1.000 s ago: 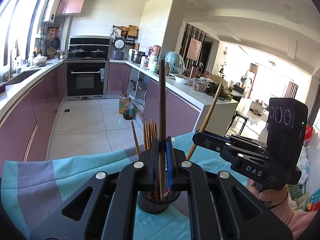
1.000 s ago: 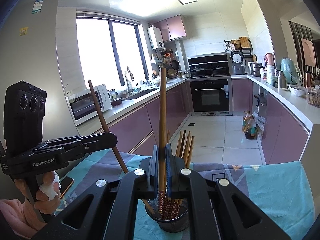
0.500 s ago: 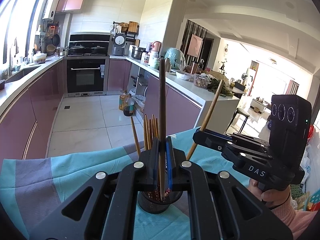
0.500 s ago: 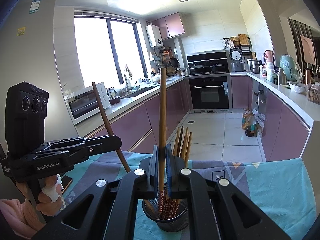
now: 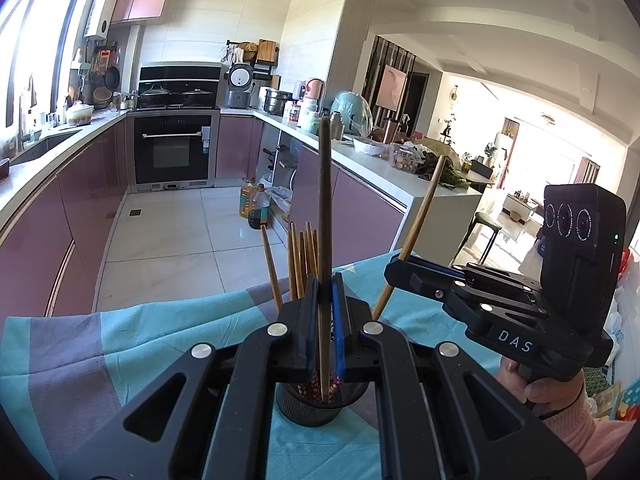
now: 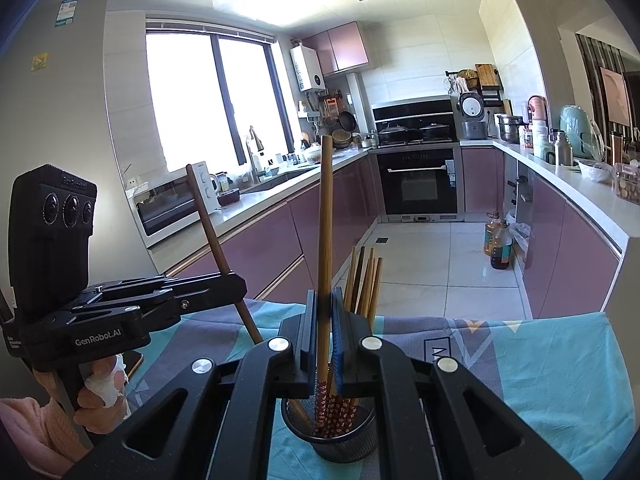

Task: Organize utensils
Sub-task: 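Push both held chopsticks down into the holder among the other chopsticks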

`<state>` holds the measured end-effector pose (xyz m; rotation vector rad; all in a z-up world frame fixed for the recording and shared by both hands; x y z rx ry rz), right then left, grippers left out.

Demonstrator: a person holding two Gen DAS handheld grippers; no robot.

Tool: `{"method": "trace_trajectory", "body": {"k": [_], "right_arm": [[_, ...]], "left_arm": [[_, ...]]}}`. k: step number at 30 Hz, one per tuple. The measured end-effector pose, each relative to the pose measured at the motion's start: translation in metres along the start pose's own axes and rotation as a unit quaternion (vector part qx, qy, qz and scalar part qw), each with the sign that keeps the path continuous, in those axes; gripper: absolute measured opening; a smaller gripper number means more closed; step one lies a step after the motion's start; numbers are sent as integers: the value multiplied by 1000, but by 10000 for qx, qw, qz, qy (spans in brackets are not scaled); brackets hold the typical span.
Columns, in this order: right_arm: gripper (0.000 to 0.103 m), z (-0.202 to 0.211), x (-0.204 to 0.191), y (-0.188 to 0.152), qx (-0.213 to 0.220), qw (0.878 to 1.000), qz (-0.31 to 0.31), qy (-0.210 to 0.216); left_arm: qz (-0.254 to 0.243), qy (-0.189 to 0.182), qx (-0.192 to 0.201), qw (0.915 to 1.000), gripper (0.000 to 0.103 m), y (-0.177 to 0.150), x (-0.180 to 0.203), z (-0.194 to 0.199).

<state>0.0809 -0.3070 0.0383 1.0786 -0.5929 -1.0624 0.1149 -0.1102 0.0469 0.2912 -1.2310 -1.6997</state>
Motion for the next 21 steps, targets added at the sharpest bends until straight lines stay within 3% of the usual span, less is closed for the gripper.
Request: {"method": "trace_trajectory", "body": {"k": [21], "right_arm": [[6,-3,4,-10,-80,10000,-54,8]], "left_arm": [[-10,107,-141,9998,7,1,-6,-10]]}}
Point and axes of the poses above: each gripper's, at about its wrist camera, not at the fingertips, and z roughly against the way its jaws point, x to its right, y to its top, the point moved 5 cm from there along -z, roughly the way its jaws point, and after that the axes turned 9 degrees about z, right-handed, at the moved point
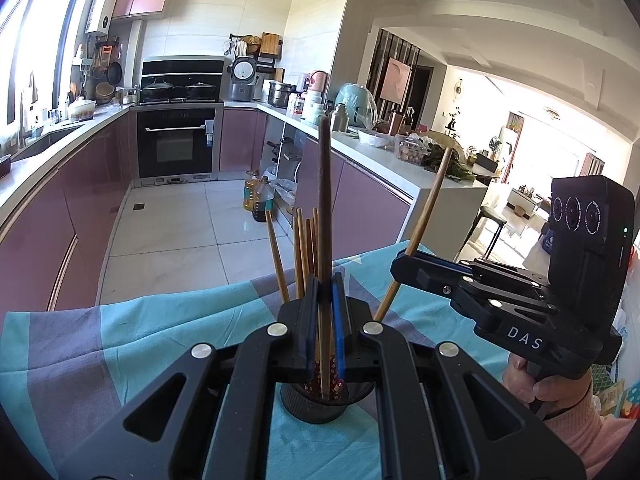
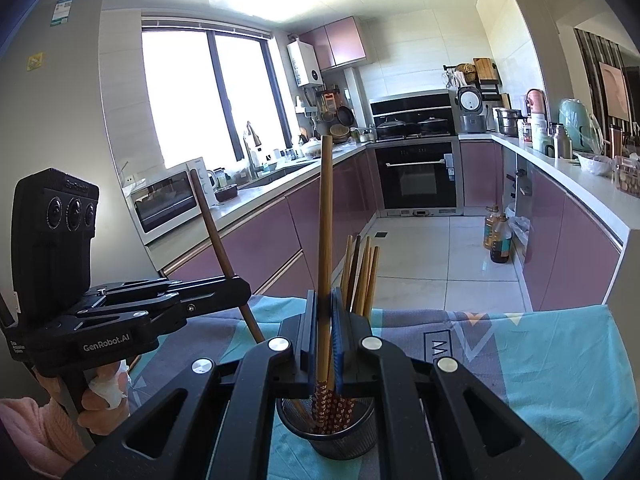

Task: Organize utensils
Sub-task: 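Push both held chopsticks down into the holder among the other chopsticks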

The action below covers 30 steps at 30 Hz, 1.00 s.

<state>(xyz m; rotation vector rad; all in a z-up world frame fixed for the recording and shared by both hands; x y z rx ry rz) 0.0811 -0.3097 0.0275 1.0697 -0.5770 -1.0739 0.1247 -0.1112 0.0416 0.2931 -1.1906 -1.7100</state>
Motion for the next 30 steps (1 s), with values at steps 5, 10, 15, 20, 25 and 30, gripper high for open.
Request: {"method": "trace_trajectory", "body": {"k": [5,10,15,20,25,30], "right_arm": [[6,-1,0,-3,-41,10000,-14,11],[6,-3,3,-3,-79,10000,-34,23],[6,-7,2,-1,-111,9999,-56,20],[6,-8,2,-2,-137,9999,-58,29],[6,-9,3,-4,-162,9998,-62,35],[6,-9,3,-6,-180,9998,-71,50]], "left_arm": [[-15,19,-59,10000,7,0,2,-4],[-19,26,-108,9999,7,1,3,-5],[-13,42,-147,9999,7,-1,2,-6],[-14,38,-171,9998,7,0,2,-8],[-20,38,-201,9998,7,-2,3,-10],[-23,37,-216,9998,7,-3,2,-11]]}}
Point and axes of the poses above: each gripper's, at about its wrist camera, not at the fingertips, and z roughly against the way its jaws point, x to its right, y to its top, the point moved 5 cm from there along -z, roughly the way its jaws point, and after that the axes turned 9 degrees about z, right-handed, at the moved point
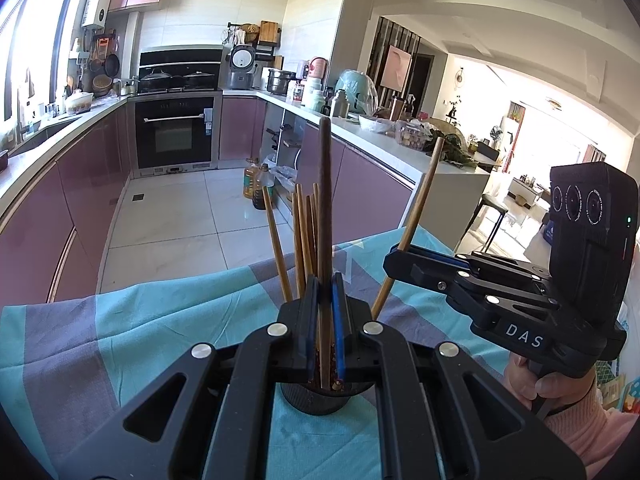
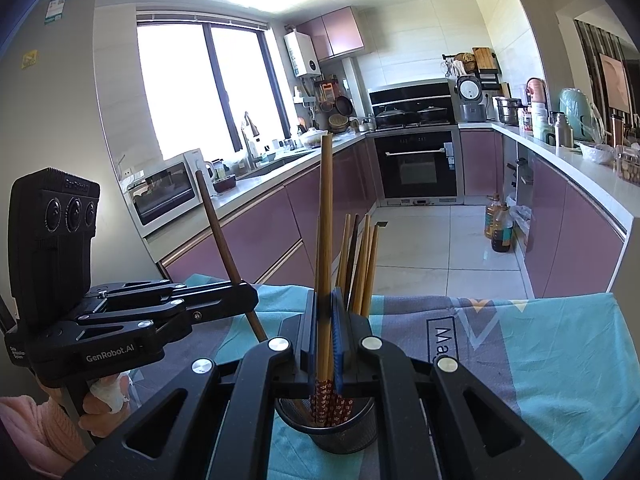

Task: Organize utensils
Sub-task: 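Push both held chopsticks down into the holder among the other chopsticks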

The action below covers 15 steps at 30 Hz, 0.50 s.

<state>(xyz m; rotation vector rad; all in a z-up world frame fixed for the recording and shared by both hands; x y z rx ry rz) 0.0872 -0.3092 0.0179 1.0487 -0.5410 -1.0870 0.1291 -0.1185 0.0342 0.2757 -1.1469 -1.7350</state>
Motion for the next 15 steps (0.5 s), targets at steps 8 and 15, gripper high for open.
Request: {"method": "trace_trajectory", "body": {"k": [8,15], "right_arm": [[6,-4,0,-2,-53,10000,0,11],[6,-6,-1,-5,-103,9999,0,21]], "left_arm": [[-19,16,-80,10000,7,-6,-2,0],[-26,44,-142,9999,7,-7,-3,-3]]}}
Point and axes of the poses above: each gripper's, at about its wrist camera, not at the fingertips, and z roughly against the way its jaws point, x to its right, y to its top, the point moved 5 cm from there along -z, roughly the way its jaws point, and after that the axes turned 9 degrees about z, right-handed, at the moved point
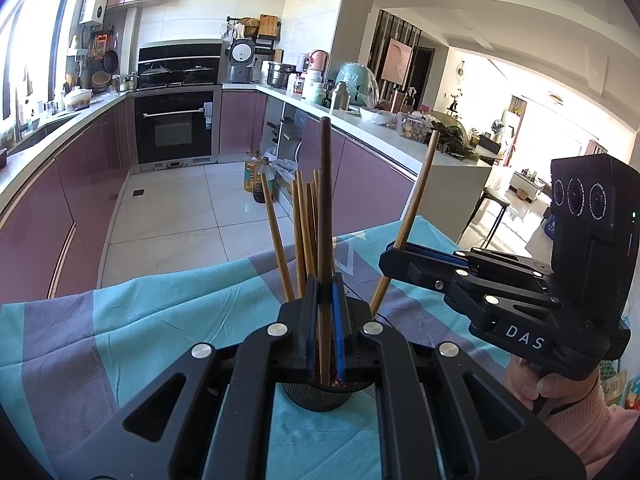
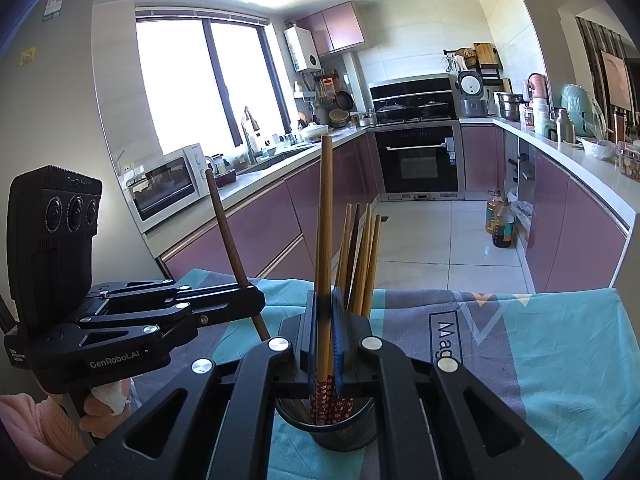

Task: Organize utensils
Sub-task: 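Push both held chopsticks down into the holder among the other chopsticks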

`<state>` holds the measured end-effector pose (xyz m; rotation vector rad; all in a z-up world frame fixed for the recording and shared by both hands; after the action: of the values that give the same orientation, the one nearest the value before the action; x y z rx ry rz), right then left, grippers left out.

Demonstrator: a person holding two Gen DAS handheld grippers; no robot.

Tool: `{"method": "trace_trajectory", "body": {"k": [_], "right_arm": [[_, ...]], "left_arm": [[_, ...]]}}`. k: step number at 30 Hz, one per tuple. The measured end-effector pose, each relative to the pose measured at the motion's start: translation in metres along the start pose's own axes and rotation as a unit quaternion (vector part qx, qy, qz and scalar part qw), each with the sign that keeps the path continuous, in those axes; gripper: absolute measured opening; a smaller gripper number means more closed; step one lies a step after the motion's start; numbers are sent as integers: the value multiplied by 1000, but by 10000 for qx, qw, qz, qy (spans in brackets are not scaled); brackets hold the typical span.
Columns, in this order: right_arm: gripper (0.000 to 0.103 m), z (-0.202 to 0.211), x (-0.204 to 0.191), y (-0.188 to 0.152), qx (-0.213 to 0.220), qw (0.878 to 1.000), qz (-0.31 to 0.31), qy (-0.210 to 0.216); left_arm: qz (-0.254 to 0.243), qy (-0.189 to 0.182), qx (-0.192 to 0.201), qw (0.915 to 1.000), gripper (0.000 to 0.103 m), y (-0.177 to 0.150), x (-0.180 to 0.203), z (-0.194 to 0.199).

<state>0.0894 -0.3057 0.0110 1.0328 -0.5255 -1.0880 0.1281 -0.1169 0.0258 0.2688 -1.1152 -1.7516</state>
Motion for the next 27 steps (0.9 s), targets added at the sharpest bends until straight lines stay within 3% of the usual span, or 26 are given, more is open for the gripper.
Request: {"method": "trace_trajectory", "body": {"k": [27], "right_arm": [[6,-18,-6,-7,-230,9997,55,-18]], "left_arm": [[6,71,-131,9999,8,-1,1,-14]]}}
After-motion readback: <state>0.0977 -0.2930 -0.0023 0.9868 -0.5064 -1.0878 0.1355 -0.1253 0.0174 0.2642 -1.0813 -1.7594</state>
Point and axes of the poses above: each gripper's, at about its wrist camera, not at the fingertips, and z roughly against the way its jaws point, x to its right, y to its top, the point moved 5 cm from there along -z, roughly the way its jaws point, and after that the axes turned 9 degrees about z, right-handed, at the moved point
